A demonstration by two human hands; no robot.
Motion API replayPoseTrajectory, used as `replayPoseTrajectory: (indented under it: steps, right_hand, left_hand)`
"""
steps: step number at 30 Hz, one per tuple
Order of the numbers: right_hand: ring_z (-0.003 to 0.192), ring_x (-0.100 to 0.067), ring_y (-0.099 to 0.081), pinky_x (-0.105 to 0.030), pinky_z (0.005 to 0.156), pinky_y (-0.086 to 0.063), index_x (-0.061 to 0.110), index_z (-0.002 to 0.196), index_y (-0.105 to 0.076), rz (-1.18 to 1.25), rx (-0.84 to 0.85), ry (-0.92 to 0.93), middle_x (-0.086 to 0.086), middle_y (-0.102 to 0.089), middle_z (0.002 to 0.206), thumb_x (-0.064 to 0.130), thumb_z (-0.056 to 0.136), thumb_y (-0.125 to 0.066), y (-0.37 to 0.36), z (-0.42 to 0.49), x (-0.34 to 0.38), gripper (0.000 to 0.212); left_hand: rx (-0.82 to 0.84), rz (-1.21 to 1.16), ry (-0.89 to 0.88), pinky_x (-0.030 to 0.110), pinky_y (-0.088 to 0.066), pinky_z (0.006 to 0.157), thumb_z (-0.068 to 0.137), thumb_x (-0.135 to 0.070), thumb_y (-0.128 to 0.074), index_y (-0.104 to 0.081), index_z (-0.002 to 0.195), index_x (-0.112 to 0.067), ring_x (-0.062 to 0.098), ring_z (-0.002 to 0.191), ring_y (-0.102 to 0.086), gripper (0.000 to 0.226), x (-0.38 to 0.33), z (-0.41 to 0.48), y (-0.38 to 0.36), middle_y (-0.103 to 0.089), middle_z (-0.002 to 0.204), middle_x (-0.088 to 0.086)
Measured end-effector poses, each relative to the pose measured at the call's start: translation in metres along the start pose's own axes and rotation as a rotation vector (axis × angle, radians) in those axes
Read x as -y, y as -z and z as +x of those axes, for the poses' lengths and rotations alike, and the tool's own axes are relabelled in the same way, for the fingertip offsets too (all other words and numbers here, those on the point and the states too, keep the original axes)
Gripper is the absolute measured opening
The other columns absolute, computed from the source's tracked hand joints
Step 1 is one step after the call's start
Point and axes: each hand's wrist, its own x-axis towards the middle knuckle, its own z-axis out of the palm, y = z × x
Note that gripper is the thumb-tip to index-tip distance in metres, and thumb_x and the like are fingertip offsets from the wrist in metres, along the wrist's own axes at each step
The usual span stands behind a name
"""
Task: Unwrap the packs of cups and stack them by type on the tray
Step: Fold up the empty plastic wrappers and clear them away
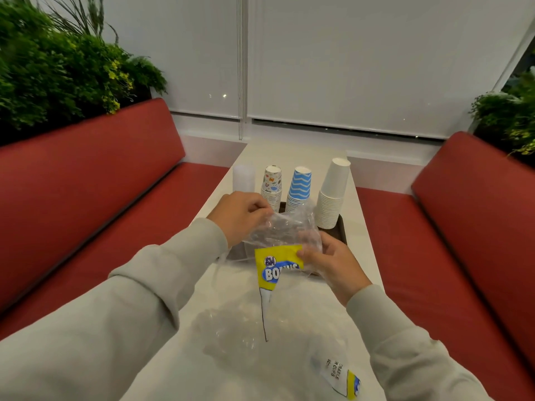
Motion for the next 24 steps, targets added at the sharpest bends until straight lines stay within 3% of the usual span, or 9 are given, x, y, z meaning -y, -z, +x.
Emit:
replayPoseTrajectory:
  steps: [3, 6, 8, 11, 14, 17, 21, 24]
  right_hand:
    - [0.087, -0.031, -0.069, -0.046, 0.082, -0.054, 0.009, 0.100, -0.069, -0.023, -0.081, -0.004, -0.017, -0.075, 0.095, 0.001, 0.078, -0.080, 0.000, 0.001, -0.004, 0.026]
    - [0.082, -0.025, -0.071, -0.038, 0.078, -0.058, 0.005, 0.097, -0.067, -0.007, -0.149, 0.031, -0.018, -0.075, 0.092, 0.002, 0.071, -0.085, 0.002, 0.002, 0.001, 0.032]
    - [0.080, -0.023, -0.073, -0.034, 0.074, -0.059, 0.007, 0.097, -0.067, -0.023, -0.143, 0.054, -0.012, -0.075, 0.089, 0.001, 0.070, -0.086, 0.005, 0.002, 0.006, 0.034]
    - [0.079, -0.020, -0.071, -0.029, 0.069, -0.058, 0.011, 0.094, -0.068, -0.130, -0.122, 0.070, -0.007, -0.074, 0.087, 0.003, 0.068, -0.088, 0.008, 0.003, 0.014, 0.034]
    - [0.076, -0.015, -0.069, -0.024, 0.066, -0.057, 0.011, 0.095, -0.068, -0.239, -0.041, 0.056, -0.003, -0.072, 0.084, 0.002, 0.069, -0.087, 0.009, 0.004, 0.024, 0.034]
    - [0.077, -0.009, -0.070, -0.020, 0.068, -0.055, 0.014, 0.100, -0.069, -0.280, 0.064, 0.044, 0.005, -0.073, 0.083, 0.008, 0.072, -0.086, 0.006, 0.001, 0.035, 0.034]
    - [0.069, -0.008, -0.066, -0.020, 0.062, -0.054, 0.013, 0.099, -0.072, -0.141, -0.021, 0.059, 0.006, -0.072, 0.077, 0.028, 0.082, -0.076, 0.003, 0.000, 0.043, 0.023]
    - [0.055, -0.010, -0.058, -0.021, 0.054, -0.050, 0.006, 0.085, -0.070, -0.068, -0.047, 0.053, 0.000, -0.066, 0.065, 0.016, 0.085, -0.076, 0.003, 0.002, 0.045, 0.012]
  left_hand:
    - [-0.083, -0.065, 0.024, 0.016, -0.046, 0.073, 0.097, -0.026, -0.061, -0.069, 0.094, -0.022, 0.013, 0.085, -0.064, 0.010, 0.002, 0.003, 0.000, -0.073, 0.086, -0.005]
    - [-0.104, -0.191, 0.063, 0.039, -0.059, 0.076, 0.098, -0.022, -0.058, -0.065, 0.090, -0.023, 0.022, 0.078, -0.070, 0.010, 0.003, 0.003, -0.001, -0.072, 0.078, -0.002]
    - [-0.055, -0.284, 0.102, 0.045, -0.060, 0.077, 0.097, -0.020, -0.059, -0.065, 0.094, -0.017, 0.023, 0.073, -0.072, 0.007, 0.001, 0.002, 0.000, -0.074, 0.074, 0.001]
    - [0.065, -0.331, 0.138, 0.032, -0.060, 0.078, 0.089, -0.037, -0.070, -0.071, 0.099, -0.016, 0.010, 0.073, -0.073, 0.023, -0.005, 0.001, 0.003, -0.076, 0.081, -0.002]
    - [0.092, -0.181, 0.127, 0.022, -0.052, 0.070, 0.079, -0.057, -0.073, -0.075, 0.089, -0.022, 0.007, 0.076, -0.069, 0.036, -0.010, 0.004, 0.003, -0.074, 0.082, -0.008]
    - [0.101, -0.154, 0.098, 0.024, -0.051, 0.066, 0.083, -0.039, -0.077, -0.071, 0.084, -0.015, 0.011, 0.069, -0.068, 0.025, -0.009, 0.006, 0.001, -0.074, 0.075, -0.001]
    - [0.055, -0.310, 0.032, 0.025, -0.056, 0.065, 0.089, -0.024, -0.073, -0.071, 0.085, -0.008, 0.015, 0.062, -0.068, 0.017, -0.009, 0.005, -0.002, -0.075, 0.072, 0.005]
    - [-0.005, -0.240, -0.009, 0.017, -0.051, 0.061, 0.093, -0.029, -0.067, -0.072, 0.083, -0.011, 0.009, 0.059, -0.066, 0.021, -0.008, 0.006, -0.001, -0.075, 0.072, 0.002]
